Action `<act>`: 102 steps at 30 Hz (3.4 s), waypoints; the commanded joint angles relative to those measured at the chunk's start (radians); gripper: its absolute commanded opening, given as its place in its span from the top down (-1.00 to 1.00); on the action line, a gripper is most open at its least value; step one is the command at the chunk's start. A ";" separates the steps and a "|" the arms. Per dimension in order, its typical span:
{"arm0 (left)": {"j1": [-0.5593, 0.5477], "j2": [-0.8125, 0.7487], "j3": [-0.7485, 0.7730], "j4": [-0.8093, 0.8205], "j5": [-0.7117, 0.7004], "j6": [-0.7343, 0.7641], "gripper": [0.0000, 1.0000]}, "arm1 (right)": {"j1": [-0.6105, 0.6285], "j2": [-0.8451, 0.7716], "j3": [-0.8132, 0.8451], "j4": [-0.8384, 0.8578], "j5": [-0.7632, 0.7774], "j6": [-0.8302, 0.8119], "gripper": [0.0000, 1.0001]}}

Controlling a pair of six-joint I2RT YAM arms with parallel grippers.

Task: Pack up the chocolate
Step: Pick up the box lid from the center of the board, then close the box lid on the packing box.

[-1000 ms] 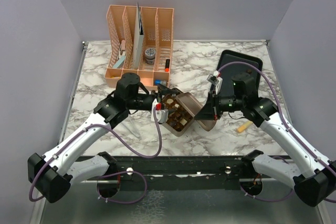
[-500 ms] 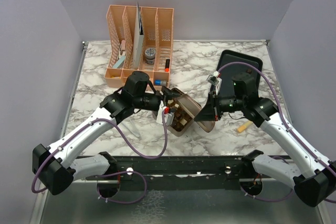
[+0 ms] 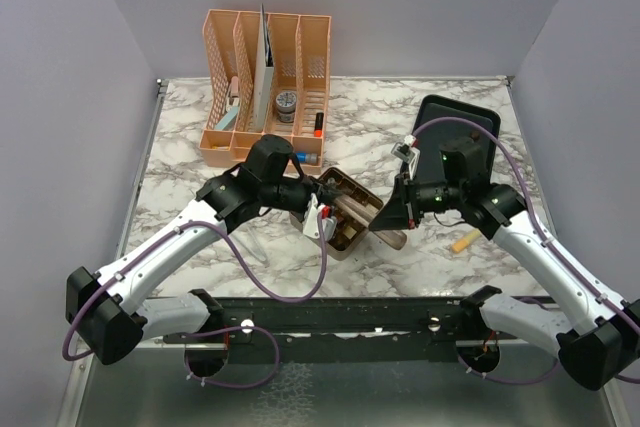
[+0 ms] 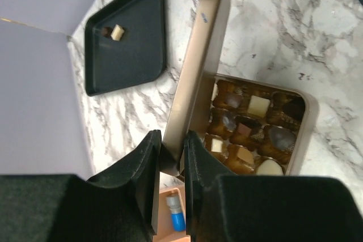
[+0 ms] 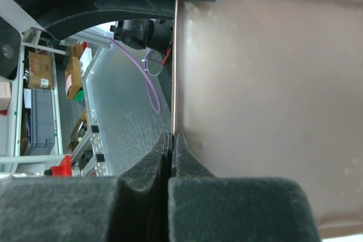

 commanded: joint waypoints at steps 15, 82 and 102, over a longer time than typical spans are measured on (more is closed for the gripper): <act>-0.008 -0.156 -0.032 0.189 -0.100 -0.500 1.00 | 0.004 -0.238 0.055 0.147 0.618 0.174 -0.33; 0.516 -0.115 -0.453 0.772 0.215 -2.374 0.88 | 0.004 -0.514 -0.432 0.268 0.808 0.601 -0.82; 0.516 0.020 -0.532 0.959 0.140 -2.431 0.87 | 0.004 -0.498 -0.467 0.295 0.802 0.616 -0.80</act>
